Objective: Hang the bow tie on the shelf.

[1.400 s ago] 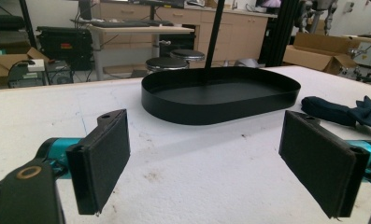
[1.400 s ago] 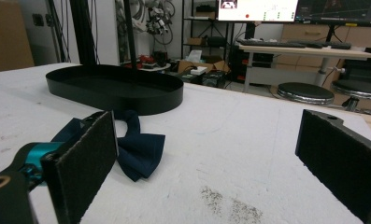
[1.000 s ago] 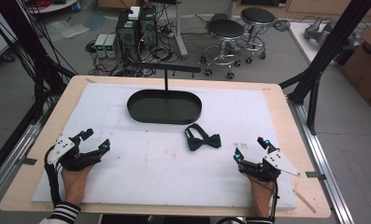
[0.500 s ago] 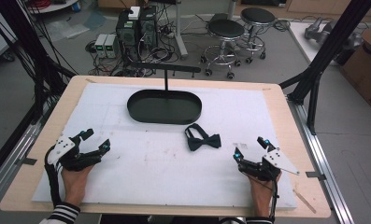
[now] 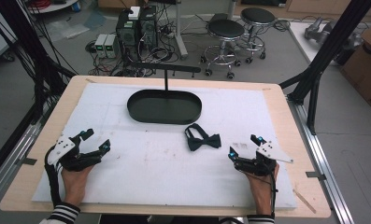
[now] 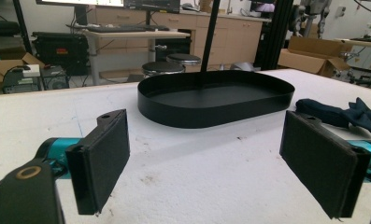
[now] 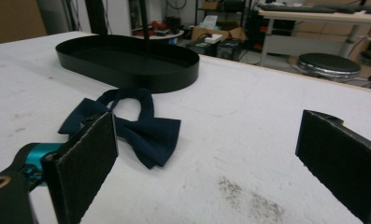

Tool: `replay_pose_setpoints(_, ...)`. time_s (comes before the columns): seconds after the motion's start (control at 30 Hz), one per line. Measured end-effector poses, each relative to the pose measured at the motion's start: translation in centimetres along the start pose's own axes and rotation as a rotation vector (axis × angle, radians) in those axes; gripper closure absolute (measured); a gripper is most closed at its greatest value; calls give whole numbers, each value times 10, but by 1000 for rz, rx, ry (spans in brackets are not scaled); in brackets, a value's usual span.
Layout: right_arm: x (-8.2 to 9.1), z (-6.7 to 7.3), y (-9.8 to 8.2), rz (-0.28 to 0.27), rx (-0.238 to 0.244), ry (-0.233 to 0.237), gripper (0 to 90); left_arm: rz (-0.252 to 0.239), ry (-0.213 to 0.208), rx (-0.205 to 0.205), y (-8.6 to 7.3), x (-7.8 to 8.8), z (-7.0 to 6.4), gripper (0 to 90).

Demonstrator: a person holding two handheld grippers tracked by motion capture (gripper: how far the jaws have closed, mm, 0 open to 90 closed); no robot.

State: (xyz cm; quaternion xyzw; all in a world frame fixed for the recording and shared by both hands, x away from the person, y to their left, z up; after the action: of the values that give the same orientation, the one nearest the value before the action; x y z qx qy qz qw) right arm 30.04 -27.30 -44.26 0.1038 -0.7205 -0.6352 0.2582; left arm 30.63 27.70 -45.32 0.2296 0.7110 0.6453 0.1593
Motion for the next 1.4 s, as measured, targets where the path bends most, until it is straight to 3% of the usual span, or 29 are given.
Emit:
replay_pose_setpoints(0.17, -7, 0, 15, 30, -23, 33, 48, 1, -1, -2, 0, 0, 0, 164)
replay_pose_setpoints(0.37, -23, -1, 34, 92, -21, 131, 49, 0, -1, -4, 0, 0, 0, 165)
replay_pose_setpoints(0.57, -38, -4, 37, 178, -64, 191, 50, 0, -1, -4, 0, 0, 0, 165)
replay_pose_setpoints(0.77, -51, -5, 38, 275, -55, 209, 59, 0, 0, -7, 0, 0, -1, 165)
replay_pose_setpoints(0.87, -63, -3, 44, 349, -15, 229, 59, 0, -1, -8, 0, 0, -1, 165)
replay_pose_setpoints(1.0, -76, -3, 47, 401, -19, 246, 59, 2, -2, -9, 0, 0, -1, 165)
replay_pose_setpoints(1.2, -89, -1, 51, 420, 26, 281, 131, 2, -2, -11, 0, 0, -1, 165)
replay_pose_setpoints(1.4, -99, -1, 57, 454, 16, 301, 141, 1, -2, -10, 0, 0, -1, 165)
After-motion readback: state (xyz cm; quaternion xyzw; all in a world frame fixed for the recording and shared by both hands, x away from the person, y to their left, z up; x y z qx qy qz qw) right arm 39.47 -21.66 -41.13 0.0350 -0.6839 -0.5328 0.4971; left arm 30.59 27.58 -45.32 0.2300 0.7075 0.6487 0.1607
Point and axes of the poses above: each handheld gripper's, and its own axes: x roughly backward along the jaws, y roughly out of its top, z roughly to its left, the point moved 2 cm from there along -x, roughly forward along the jaws, and after that the axes turned 3 degrees about x, right-handed, at the moved point
